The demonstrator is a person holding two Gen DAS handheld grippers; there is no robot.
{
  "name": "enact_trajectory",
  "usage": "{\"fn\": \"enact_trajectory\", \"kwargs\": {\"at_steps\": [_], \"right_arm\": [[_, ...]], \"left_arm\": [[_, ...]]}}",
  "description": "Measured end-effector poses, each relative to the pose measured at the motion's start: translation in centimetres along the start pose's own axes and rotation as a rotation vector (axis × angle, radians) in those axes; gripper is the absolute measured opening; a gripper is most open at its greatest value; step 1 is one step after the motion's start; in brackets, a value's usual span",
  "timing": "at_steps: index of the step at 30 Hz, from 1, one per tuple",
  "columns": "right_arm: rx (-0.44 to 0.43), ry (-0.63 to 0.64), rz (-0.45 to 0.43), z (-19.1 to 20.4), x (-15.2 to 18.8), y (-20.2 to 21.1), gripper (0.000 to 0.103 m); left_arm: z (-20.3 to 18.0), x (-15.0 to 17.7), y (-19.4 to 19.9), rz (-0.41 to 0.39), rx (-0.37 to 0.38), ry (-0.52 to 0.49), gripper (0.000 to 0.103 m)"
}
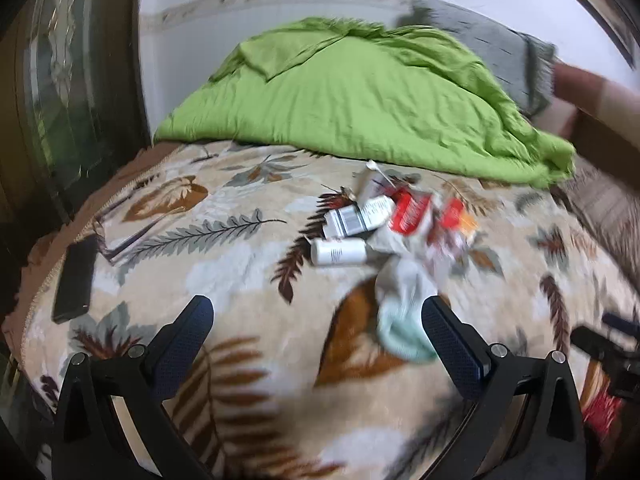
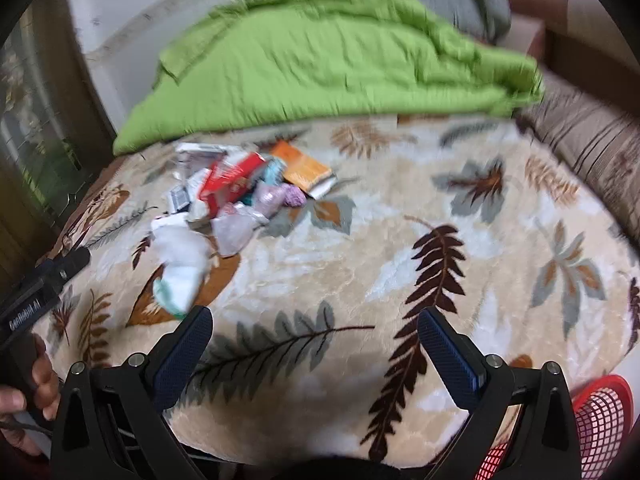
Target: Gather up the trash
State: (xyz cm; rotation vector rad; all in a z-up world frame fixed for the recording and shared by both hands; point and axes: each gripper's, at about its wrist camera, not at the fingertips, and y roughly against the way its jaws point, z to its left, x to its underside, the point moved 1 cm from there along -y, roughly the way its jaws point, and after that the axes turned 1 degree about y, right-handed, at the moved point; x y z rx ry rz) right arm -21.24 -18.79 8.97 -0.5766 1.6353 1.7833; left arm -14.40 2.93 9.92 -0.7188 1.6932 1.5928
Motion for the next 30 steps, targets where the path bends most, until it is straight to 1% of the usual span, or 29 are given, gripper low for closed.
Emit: {"fn": "enact_trajectory", "kwargs": {"at_steps": [1,3,4,5,7,8,10,13,16,23,30], "right_arm": [[-0.003,0.034,-0.018,0.6,0.5,0.3,0.103],[-0.02,0.07,-0.07,0.9,0.7,0.9,0.103],[-0.022,0.081,-0.117,1.2,1.0,1.5,0.103],[-0.014,0.097,-0.167,1.2,1.0,2.3,0.103],[0.034,0.116,-0.22,1.4,1.3,3.2,0.103],[0.063,0.115,-0.247,1.6,1.5,3.5,0.103],[0.092,0.115,-0.276,1.7,1.8,3.8,0.103],[0.101,0.121,-0.273,1.5,2.0,3.7,0.103],[0.107,0.121,-0.265,1.4,2.2,3.5,0.103],[0.14,0.15,-0.25,2.5,2.4,3.2,0.103],[0.149,0.125,-0.229,2.0,2.3,3.1,0.103]], "left_arm": [[-0.1,0.7,0.9,-0.03,-0.015,-0.017,0.103],[0.3,1.7,2.1,-0.079,-0.001,-0.021,0.103],[0.4,1.9,2.7,-0.114,-0.016,-0.015,0.103],[0.5,2.2,3.6,-0.169,-0.049,-0.009,0.103],[0.2,2.8,4.7,-0.216,-0.04,-0.02,0.103],[-0.2,3.4,5.1,-0.225,-0.035,-0.035,0.103],[-0.8,3.7,5.2,-0.226,-0.023,-0.065,0.103],[-1.7,3.9,5.0,-0.208,-0.008,-0.099,0.103],[-2.0,4.2,4.7,-0.192,-0.002,-0.103,0.103],[-1.0,3.8,3.9,-0.14,-0.001,-0.037,0.103],[0.4,3.6,3.0,-0.084,0.014,0.036,0.103]]}}
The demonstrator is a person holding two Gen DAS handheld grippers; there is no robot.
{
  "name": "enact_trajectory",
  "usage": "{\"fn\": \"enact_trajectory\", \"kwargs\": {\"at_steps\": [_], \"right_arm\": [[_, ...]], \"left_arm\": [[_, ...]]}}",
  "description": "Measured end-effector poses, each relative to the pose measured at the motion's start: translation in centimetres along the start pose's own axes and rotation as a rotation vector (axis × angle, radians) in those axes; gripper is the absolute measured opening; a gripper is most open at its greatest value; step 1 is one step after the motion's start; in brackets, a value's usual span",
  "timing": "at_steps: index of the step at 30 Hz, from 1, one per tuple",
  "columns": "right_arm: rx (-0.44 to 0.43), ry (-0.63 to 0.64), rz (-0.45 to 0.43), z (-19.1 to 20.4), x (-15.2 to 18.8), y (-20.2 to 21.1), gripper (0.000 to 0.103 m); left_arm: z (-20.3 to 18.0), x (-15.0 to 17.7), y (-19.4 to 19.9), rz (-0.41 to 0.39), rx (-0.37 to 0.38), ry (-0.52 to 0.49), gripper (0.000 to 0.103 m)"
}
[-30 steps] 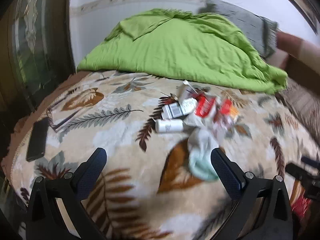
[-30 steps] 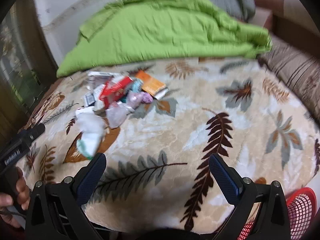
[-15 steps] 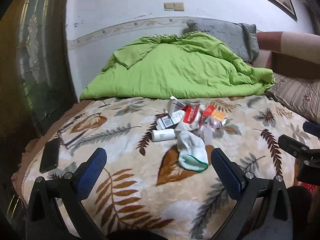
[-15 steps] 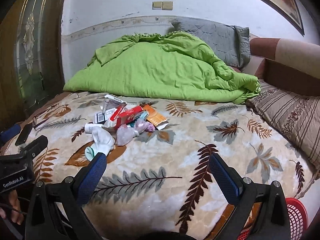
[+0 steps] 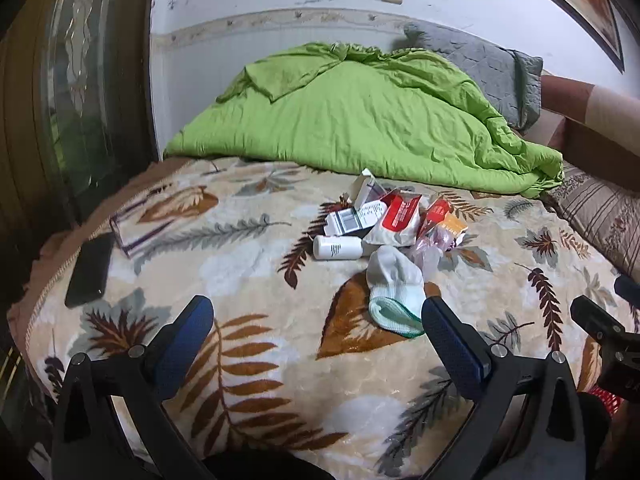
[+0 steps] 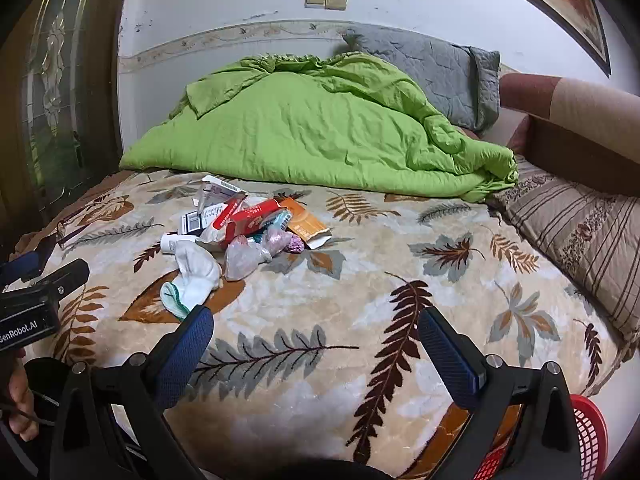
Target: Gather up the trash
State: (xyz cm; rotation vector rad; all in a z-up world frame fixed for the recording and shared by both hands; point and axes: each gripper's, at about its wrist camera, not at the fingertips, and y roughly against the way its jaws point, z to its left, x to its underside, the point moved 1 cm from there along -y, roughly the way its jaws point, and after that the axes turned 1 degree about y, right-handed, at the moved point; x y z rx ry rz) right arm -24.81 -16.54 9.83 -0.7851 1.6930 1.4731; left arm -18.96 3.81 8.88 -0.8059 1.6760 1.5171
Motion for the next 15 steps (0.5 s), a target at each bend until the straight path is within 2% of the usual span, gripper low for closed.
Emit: {"fn": "enact_trajectory", "kwargs": {"at_steps": [15], "right_arm": [[0.0,-0.009,0.047,-0.21,-0.05,-0.8,0.103]], "left_arm": [[-0.09,-0.11,-0.36,0.019,-0.003,-0.011,0.103]]}}
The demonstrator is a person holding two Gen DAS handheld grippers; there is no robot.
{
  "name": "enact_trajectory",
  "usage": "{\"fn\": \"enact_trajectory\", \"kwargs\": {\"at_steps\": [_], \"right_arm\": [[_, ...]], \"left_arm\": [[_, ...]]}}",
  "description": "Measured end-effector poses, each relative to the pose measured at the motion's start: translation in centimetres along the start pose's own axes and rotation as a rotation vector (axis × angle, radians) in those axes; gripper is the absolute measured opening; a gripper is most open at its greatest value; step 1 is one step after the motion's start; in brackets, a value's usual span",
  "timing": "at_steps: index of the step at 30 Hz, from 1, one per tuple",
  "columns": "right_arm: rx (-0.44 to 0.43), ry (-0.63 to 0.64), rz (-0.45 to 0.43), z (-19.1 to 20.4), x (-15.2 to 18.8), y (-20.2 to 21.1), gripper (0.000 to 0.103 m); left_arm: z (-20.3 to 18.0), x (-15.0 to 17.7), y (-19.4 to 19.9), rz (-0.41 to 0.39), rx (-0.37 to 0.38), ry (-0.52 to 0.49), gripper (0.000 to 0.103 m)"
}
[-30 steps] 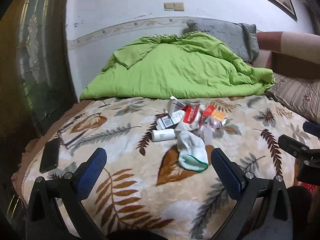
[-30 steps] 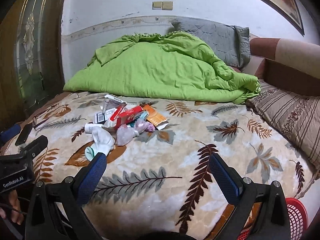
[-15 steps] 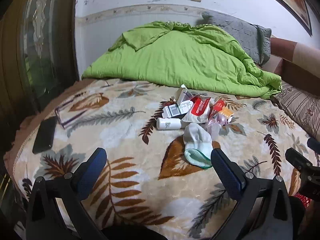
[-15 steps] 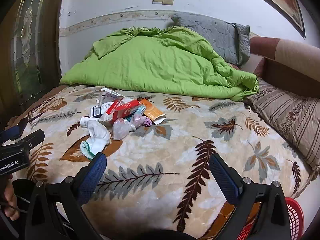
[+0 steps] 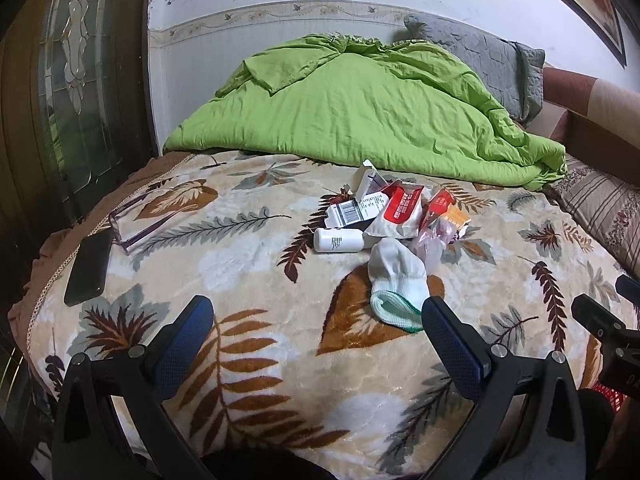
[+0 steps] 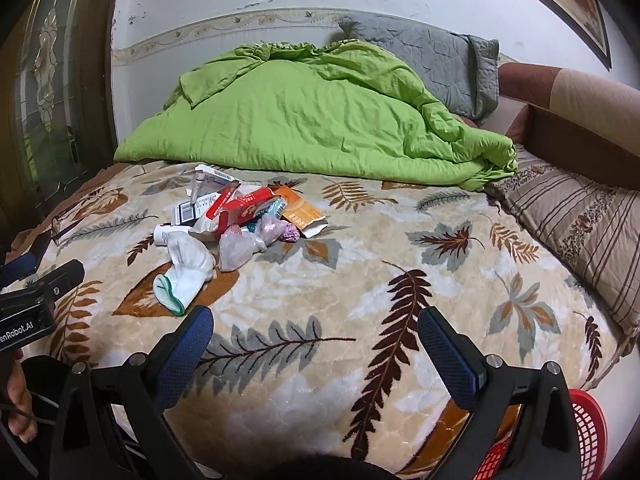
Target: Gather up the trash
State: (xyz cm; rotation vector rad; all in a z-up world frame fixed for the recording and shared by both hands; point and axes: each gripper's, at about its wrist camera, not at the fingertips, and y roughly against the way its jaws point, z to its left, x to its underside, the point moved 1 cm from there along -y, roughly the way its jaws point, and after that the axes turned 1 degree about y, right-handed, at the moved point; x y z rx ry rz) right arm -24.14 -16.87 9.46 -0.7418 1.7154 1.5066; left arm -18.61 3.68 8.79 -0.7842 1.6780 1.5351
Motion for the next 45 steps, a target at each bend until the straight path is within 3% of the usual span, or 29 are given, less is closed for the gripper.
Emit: {"fn": "enact_trajectory", "kwargs": {"at_steps": [38,41,45], "right_arm": [[0.001,0.001,0.008,0.0,0.1,-0.2,0.103],[-0.004,-0.003,0.012,-0.2,0.3,-0.2,0.103],[-0.03,-0.028,0.029,-0.8,0.5,-0.6,0.103]], "left_arm": [[-0.1,-0.2,0.1,0.003,0.0,-0.002,0.103],[-0.2,-0.1,-0.2,0.02,0.019,-0.01,0.103],[-0.9,-0.3,-1.4,0.078,0.098,-0.032,0.103]]}}
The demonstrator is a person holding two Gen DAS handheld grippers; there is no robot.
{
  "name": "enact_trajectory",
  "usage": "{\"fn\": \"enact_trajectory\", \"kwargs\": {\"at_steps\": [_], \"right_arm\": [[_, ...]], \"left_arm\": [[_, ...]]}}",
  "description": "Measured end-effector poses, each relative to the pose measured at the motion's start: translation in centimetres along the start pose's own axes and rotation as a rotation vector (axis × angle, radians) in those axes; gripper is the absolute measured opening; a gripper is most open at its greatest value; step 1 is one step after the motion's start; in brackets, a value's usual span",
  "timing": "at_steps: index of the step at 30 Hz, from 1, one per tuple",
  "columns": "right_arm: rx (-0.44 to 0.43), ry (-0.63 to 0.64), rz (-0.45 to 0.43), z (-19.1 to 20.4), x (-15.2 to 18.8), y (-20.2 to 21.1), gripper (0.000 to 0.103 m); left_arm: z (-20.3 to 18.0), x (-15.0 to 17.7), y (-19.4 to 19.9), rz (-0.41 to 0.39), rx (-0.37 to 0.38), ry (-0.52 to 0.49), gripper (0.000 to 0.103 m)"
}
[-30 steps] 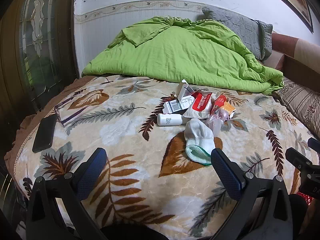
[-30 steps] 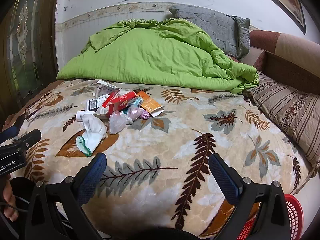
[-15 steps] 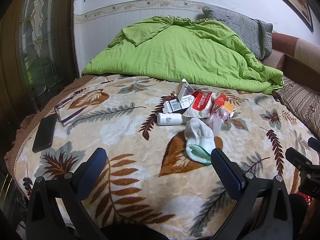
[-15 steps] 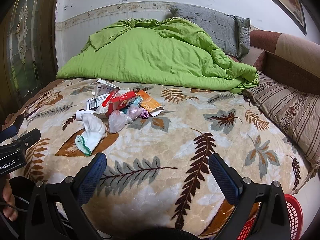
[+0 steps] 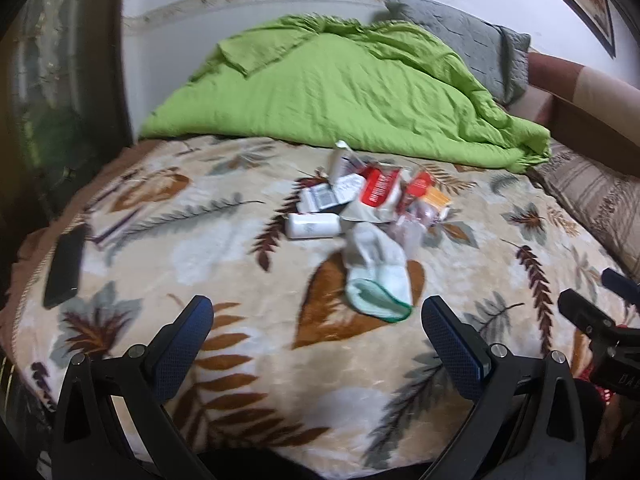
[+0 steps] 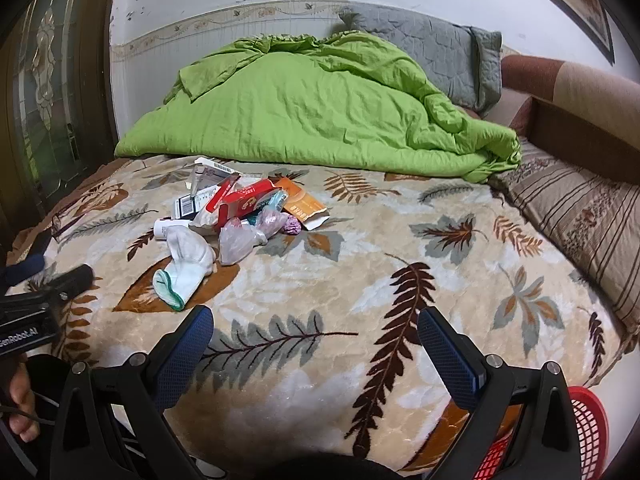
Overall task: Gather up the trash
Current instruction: 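Grasp the white sock with the left tool while the right tool grasps the clear plastic bag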
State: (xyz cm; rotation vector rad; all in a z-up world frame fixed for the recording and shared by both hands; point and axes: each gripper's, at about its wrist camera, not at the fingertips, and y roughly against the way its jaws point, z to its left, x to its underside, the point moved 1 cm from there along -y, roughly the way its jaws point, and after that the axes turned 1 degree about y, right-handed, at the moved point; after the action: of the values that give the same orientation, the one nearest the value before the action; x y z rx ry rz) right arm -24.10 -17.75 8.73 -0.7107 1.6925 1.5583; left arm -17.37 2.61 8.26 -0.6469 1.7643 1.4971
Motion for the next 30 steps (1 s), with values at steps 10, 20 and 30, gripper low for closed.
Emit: {"fn": "enact_trajectory", "kwargs": {"at_steps": [10,20,30], "right_arm": [[-0.024,-0.032,0.008,-0.4,-0.3,0.1,0.101],[-0.173,-0.074,0.141,-1.0,-2.1,-3.2,0.069],[-0.336,-0.094,0.24,3.5,-6.7,-12.0,0.067]], "left_arm": [[-2.1,-2.7,-6.5,0.151,0.11,-0.031,0.088],[-2.4,-2.8,-13.5,0.318,0.149,0.019,0.04],[2.0,-3.7,-11.5,0.217,0.018,0.135,0.028]]}}
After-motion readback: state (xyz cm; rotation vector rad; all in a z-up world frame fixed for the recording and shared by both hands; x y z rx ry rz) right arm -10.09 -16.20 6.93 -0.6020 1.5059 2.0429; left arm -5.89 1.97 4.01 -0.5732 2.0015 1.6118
